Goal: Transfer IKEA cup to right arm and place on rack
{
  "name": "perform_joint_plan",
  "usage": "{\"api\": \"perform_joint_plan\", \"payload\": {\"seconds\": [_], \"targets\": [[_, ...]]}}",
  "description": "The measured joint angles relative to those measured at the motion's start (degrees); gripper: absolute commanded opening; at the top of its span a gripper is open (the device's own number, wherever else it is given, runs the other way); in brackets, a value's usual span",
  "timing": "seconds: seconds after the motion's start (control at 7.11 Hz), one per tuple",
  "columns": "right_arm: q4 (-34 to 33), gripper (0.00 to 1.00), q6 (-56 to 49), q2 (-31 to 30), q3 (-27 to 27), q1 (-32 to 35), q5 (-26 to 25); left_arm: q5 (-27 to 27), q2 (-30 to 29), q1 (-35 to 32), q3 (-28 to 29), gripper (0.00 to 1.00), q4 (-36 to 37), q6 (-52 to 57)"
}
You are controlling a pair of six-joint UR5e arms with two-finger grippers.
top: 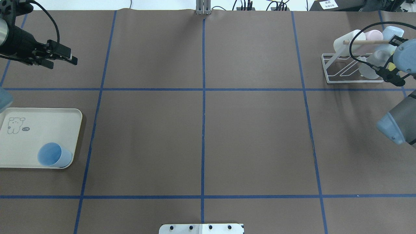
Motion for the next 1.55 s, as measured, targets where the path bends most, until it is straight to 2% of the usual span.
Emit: {"api": "perform_joint_plan", "payload": {"seconds": [0.84, 1.55], "targets": [[-0.1, 0.99, 0.3, 1.3, -0.1, -0.4, -0.8, -0.1, -0.1, 0.0, 0.4, 1.0, -0.1, 0.1], [-0.2, 0.99, 0.3, 2.9, 2.2, -0.1, 0.8, -0.1, -0.1, 0.0, 0.4, 1.0, -0.1, 0.2]]}}
